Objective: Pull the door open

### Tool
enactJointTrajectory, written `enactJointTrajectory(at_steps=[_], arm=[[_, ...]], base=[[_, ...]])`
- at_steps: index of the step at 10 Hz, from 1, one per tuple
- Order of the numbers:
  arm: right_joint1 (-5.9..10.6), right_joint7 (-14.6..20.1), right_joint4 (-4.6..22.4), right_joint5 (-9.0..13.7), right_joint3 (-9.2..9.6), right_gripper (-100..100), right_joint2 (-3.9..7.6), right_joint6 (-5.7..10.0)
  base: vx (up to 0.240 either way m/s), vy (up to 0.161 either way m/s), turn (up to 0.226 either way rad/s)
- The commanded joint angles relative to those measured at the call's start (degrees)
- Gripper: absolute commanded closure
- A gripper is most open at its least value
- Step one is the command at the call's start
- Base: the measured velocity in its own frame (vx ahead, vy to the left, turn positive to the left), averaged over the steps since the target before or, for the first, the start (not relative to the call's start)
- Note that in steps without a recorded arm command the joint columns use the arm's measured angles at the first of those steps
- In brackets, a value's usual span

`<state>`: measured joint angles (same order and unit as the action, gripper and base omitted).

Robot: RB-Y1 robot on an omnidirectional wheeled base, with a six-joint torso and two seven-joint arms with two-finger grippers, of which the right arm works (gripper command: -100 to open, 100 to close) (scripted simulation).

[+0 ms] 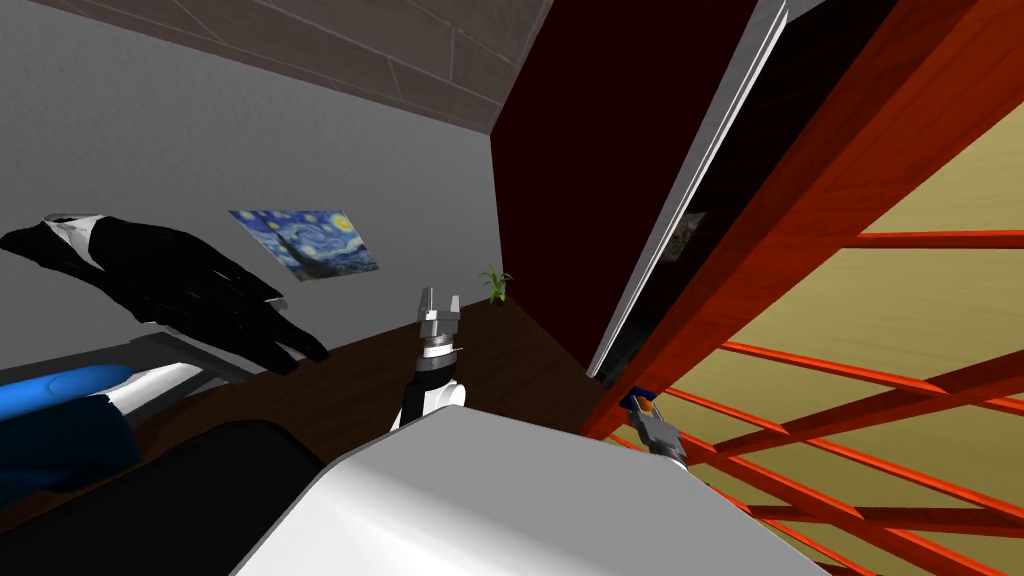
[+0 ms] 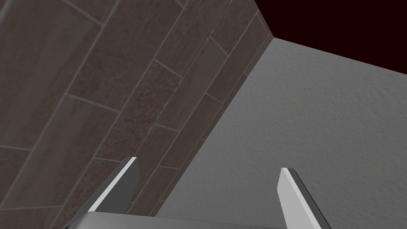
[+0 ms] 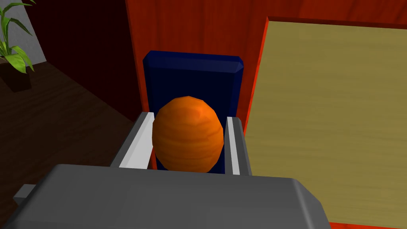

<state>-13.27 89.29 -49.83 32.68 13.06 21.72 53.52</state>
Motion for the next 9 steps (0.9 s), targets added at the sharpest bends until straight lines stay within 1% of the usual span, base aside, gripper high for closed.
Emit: enactJointTrajectory(at_steps=[1,2,4,5,6,9], arm=[[-0.77,1.1,-0.3,-0.6,1.06,100,0.84,0.94],[-1.34,2.0,-0.5,-1.1,1.99,100,1.58,1.74],[-2.05,3.2,-0.7,-1.7,3.14,100,2.51,2.74],[-1.73,2.7,-0.5,-1.5,2.74,100,2.24,2.25],[-2.37,3.7,-0.2,-2.0,3.68,100,2.83,3.26],[-3.35,5.4,0.4,-2.9,5.24,100,4.25,5.57]], base=[[-0.235,-0.038,0.104],[-0.237,-0.027,0.136],[-0.242,-0.007,0.099],[-0.119,-0.005,0.022],[-0.147,-0.031,0.109],[-0.213,-0.014,0.116]])
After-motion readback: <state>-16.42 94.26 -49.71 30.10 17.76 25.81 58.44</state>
